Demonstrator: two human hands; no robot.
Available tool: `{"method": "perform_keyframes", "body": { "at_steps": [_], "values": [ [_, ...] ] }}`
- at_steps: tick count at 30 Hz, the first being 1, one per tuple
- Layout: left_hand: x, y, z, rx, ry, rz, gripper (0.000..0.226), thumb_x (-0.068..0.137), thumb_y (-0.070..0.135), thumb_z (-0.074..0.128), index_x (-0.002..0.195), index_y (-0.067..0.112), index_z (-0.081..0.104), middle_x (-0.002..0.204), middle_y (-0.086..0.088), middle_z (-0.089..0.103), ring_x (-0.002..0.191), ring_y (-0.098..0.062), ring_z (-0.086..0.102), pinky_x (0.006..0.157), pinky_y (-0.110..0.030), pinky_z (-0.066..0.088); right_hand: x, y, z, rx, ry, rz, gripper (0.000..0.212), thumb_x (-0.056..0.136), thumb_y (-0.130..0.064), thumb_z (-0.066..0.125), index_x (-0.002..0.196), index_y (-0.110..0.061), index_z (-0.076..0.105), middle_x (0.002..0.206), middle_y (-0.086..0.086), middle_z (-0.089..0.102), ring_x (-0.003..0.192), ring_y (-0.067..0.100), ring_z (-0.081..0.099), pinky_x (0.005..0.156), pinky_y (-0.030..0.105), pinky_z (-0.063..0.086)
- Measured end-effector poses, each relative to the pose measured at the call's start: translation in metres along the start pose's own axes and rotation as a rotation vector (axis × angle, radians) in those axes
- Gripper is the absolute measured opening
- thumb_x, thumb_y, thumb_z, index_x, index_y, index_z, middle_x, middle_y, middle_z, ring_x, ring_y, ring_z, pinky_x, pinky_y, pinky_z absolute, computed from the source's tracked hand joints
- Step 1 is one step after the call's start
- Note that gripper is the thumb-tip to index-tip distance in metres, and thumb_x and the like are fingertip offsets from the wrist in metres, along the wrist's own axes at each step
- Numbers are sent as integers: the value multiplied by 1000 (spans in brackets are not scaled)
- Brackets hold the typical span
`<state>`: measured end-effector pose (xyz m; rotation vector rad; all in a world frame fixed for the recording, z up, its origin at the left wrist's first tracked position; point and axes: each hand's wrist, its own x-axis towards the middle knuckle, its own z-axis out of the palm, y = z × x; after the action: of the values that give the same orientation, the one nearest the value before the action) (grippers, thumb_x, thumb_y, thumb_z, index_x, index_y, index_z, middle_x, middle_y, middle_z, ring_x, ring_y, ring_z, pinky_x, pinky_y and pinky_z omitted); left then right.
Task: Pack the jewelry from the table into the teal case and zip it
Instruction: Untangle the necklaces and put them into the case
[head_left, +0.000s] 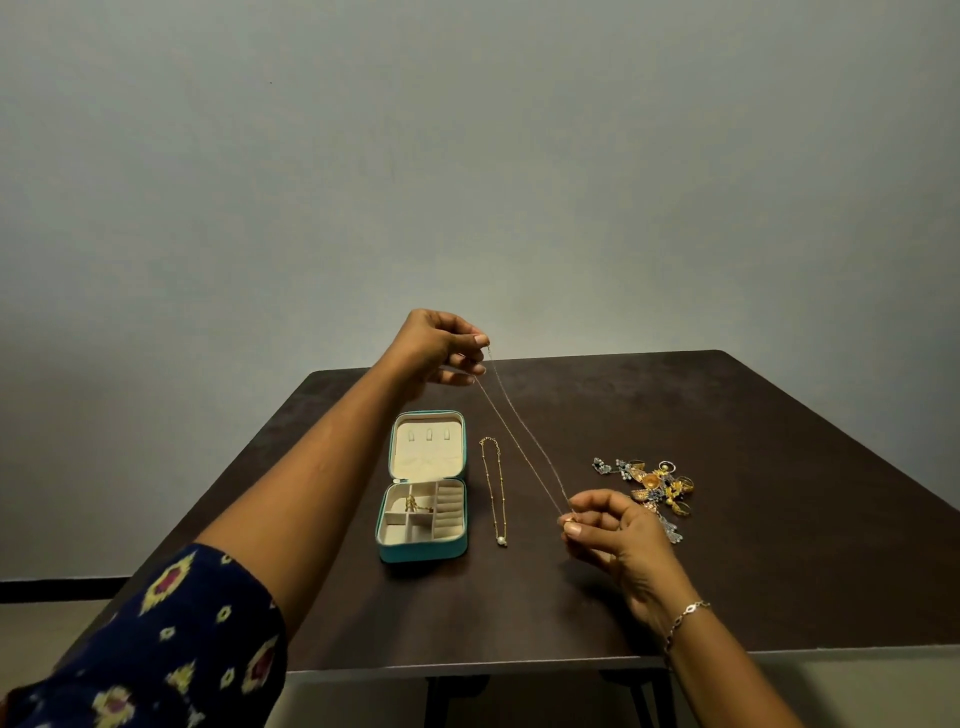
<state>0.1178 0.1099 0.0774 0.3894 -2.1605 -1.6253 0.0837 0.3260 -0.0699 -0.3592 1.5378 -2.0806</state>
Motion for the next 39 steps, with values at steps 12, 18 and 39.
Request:
{"method": "perform_keyframes", "body": {
  "at_steps": [12, 18, 39],
  "values": [
    [66, -55, 33, 120, 83, -93, 18, 86, 2, 59, 69, 6, 56, 66, -10, 57, 53, -17, 51, 45, -21, 48, 11, 34, -6, -502, 82, -308, 26, 72, 7, 69, 69, -18, 69, 66, -3, 69, 64, 0, 61, 63, 14, 49],
    [97, -90, 54, 245, 94, -163, 21, 83, 3, 63, 63, 7, 57, 62, -9, 58, 53, -18, 52, 48, -26, 50, 22, 41, -4, -859, 36, -384, 22, 75, -3, 68, 78, -25, 71, 75, -17, 69, 79, -6, 62, 70, 1, 41],
    [140, -161, 91, 716, -49, -267, 31, 80, 8, 63, 51, 18, 60, 77, 4, 71, 91, -15, 64, 93, -38, 47, 56, 64, -9, -1050, -83, -465, 27, 69, -37, 49, 96, -36, 46, 75, -10, 44, 75, -3, 42, 67, 11, 31]
  ]
}}
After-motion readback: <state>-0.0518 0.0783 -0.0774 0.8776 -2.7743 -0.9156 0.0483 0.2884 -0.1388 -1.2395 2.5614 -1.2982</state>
